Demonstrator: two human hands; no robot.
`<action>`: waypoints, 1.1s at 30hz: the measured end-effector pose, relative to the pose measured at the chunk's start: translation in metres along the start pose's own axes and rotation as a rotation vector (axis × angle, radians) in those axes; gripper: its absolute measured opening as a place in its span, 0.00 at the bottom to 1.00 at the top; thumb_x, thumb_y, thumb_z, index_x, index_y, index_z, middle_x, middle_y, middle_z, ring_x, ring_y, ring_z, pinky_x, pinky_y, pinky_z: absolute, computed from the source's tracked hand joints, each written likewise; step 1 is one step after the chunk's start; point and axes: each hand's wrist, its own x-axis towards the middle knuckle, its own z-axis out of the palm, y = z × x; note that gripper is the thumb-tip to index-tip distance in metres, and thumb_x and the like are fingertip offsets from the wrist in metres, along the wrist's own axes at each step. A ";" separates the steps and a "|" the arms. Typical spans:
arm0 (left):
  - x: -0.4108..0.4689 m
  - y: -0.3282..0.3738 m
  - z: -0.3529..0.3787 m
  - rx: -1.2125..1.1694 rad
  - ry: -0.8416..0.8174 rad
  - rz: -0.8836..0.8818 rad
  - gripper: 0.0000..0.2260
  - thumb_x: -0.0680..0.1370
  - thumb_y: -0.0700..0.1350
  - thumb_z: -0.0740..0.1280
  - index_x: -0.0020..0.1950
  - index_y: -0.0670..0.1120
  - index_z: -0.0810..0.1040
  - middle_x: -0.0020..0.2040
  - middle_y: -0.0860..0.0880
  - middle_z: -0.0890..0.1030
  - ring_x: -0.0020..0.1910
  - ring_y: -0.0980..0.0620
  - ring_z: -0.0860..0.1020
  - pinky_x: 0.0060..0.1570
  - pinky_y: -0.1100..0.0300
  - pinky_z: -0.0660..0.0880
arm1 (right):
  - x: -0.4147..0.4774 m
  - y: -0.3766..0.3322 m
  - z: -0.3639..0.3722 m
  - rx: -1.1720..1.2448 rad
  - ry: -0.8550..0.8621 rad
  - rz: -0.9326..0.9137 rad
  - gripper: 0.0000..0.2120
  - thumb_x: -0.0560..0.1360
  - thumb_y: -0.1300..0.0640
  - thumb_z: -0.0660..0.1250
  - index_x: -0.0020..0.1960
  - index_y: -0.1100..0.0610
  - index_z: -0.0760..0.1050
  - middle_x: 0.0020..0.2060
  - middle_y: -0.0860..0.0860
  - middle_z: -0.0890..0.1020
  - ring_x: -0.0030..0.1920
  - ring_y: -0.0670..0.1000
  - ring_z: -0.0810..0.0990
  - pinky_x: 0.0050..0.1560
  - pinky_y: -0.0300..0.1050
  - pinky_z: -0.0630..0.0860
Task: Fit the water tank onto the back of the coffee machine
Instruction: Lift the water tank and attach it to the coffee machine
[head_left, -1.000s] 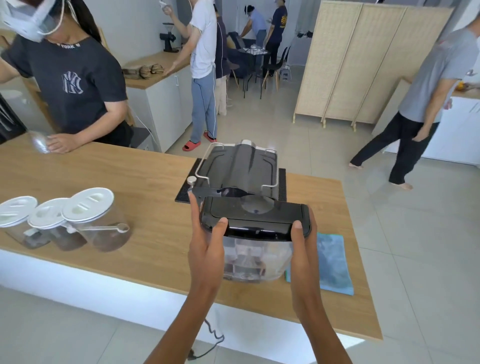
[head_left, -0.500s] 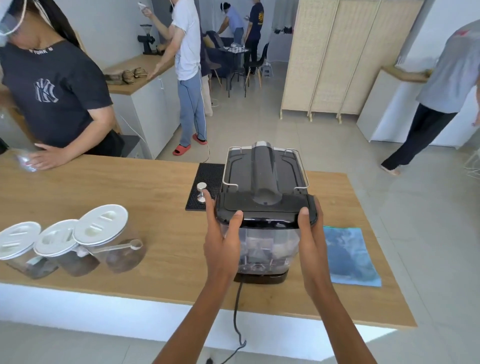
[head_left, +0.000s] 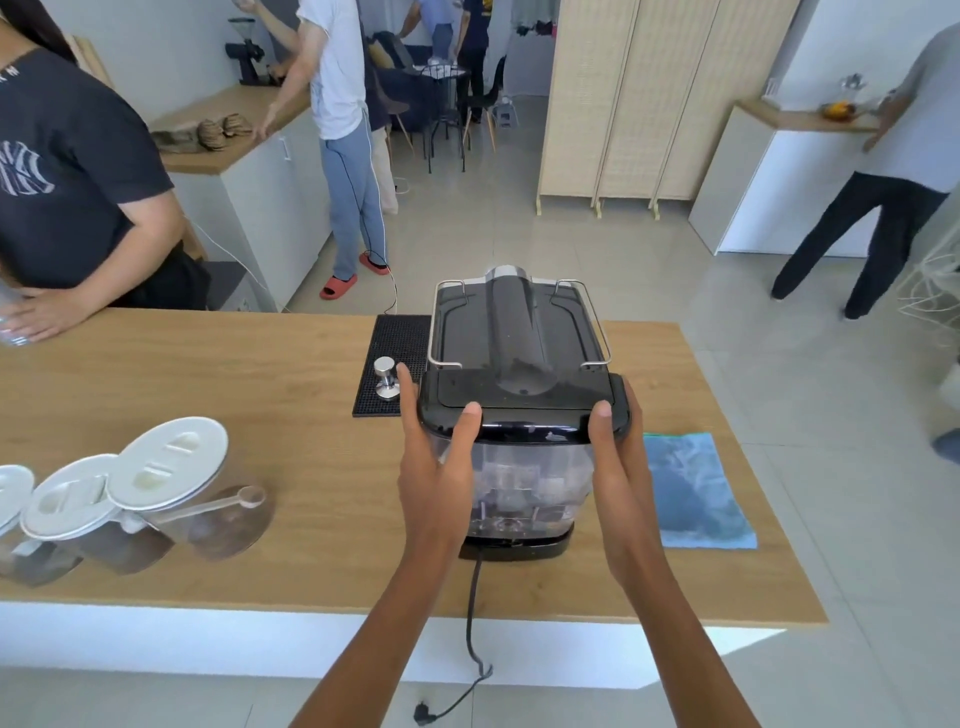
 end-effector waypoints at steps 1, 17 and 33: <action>0.001 -0.001 -0.001 -0.004 -0.001 0.009 0.35 0.79 0.53 0.67 0.80 0.62 0.51 0.78 0.61 0.61 0.45 0.82 0.73 0.46 0.82 0.67 | 0.001 0.000 0.000 -0.001 -0.004 -0.001 0.33 0.72 0.28 0.57 0.75 0.31 0.59 0.60 0.22 0.72 0.65 0.30 0.70 0.68 0.39 0.63; 0.004 -0.028 -0.006 0.132 -0.027 0.023 0.38 0.73 0.64 0.66 0.78 0.69 0.49 0.80 0.64 0.56 0.78 0.59 0.57 0.76 0.48 0.58 | 0.010 0.027 -0.001 -0.035 -0.011 0.023 0.33 0.74 0.32 0.57 0.78 0.32 0.55 0.58 0.15 0.68 0.60 0.21 0.65 0.69 0.38 0.60; -0.005 -0.073 -0.046 0.355 -0.341 -0.065 0.41 0.76 0.72 0.53 0.80 0.55 0.39 0.82 0.49 0.56 0.78 0.47 0.60 0.76 0.44 0.57 | 0.004 0.051 -0.018 -0.168 -0.100 0.019 0.35 0.76 0.33 0.51 0.81 0.37 0.46 0.75 0.33 0.57 0.72 0.36 0.57 0.72 0.41 0.54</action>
